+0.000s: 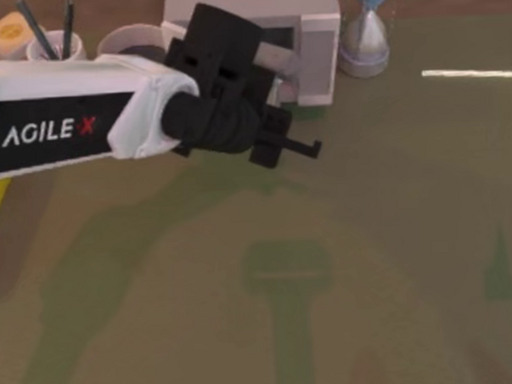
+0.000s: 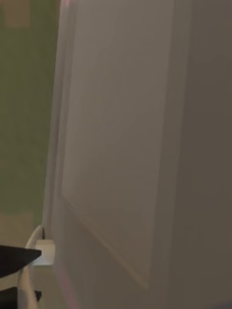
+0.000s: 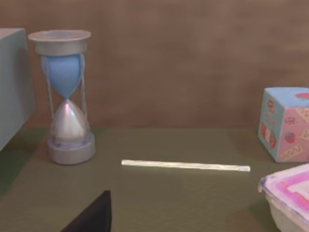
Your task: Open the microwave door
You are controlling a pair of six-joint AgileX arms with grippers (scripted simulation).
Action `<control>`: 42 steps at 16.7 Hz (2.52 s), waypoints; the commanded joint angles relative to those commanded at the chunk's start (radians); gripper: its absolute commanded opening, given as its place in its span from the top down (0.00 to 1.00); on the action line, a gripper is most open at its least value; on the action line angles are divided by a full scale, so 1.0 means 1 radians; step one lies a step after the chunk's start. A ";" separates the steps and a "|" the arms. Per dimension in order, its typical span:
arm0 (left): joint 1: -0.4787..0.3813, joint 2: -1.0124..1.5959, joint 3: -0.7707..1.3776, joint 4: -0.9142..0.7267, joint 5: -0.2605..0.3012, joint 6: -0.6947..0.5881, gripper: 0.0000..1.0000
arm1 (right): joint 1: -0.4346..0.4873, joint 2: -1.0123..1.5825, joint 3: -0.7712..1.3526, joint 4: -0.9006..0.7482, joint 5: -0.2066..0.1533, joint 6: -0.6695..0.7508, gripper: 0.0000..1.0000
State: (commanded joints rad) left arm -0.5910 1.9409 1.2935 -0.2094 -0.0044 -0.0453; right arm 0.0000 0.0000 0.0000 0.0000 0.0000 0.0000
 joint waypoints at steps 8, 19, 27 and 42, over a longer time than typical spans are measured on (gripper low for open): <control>0.000 0.000 0.000 0.000 0.000 0.000 1.00 | 0.000 0.000 0.000 0.000 0.000 0.000 0.00; 0.000 0.000 0.000 0.000 0.000 0.000 1.00 | 0.000 0.000 0.000 0.000 0.000 0.000 0.00; 0.016 -0.022 -0.029 0.008 0.039 0.044 1.00 | 0.000 0.000 0.000 0.000 0.000 0.000 0.00; 0.017 -0.022 -0.031 0.008 0.040 0.046 1.00 | 0.000 0.000 0.000 0.000 0.000 0.000 0.00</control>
State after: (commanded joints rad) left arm -0.5743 1.9187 1.2626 -0.2016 0.0357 0.0012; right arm 0.0000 0.0000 0.0000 0.0000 0.0000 0.0000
